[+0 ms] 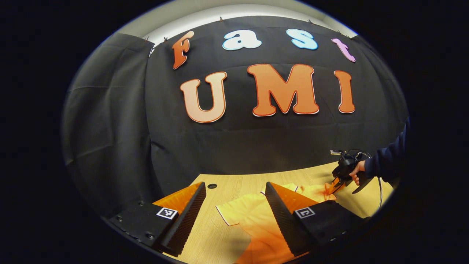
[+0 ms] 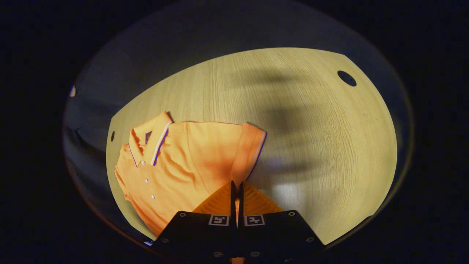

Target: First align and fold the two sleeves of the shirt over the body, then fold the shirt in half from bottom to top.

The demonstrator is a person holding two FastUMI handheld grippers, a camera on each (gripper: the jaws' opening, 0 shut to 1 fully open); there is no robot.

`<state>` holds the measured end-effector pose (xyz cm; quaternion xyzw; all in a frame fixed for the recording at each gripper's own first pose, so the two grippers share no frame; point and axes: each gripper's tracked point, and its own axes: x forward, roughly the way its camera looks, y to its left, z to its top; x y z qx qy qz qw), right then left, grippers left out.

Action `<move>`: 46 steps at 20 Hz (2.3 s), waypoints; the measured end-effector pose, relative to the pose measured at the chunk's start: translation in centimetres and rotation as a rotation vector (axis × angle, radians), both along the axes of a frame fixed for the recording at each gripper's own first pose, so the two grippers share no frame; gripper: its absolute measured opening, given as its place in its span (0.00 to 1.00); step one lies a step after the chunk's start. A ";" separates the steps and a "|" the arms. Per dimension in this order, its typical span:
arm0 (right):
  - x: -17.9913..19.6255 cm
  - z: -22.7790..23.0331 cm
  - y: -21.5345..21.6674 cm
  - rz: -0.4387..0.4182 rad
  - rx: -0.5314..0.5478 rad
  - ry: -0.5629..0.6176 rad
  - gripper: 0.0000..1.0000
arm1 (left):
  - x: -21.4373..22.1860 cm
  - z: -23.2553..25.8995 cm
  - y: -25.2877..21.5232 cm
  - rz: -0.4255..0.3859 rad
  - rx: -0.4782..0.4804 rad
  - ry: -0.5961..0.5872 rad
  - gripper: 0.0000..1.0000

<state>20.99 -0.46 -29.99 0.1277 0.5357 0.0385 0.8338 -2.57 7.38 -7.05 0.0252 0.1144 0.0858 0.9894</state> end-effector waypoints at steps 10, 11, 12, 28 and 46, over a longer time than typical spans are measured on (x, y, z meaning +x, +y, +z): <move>-0.4 5.4 7.5 0.167 -0.043 -0.140 0.01 | -0.4 -1.6 4.7 0.053 -0.059 0.003 1.00; -0.5 5.7 8.3 0.179 -0.043 -0.147 0.01 | -0.3 -1.7 5.3 0.063 -0.063 0.006 1.00; -0.5 5.7 9.0 0.180 -0.047 -0.153 0.02 | -0.2 -2.2 5.9 0.064 -0.071 0.010 1.00; -6.9 13.1 9.8 0.063 -0.063 -0.384 0.87 | 9.7 -19.2 8.8 -0.047 -0.373 0.580 0.98; -21.2 20.2 0.9 -0.083 -0.306 -0.652 0.96 | 15.4 -33.5 8.1 0.114 -0.356 1.128 0.80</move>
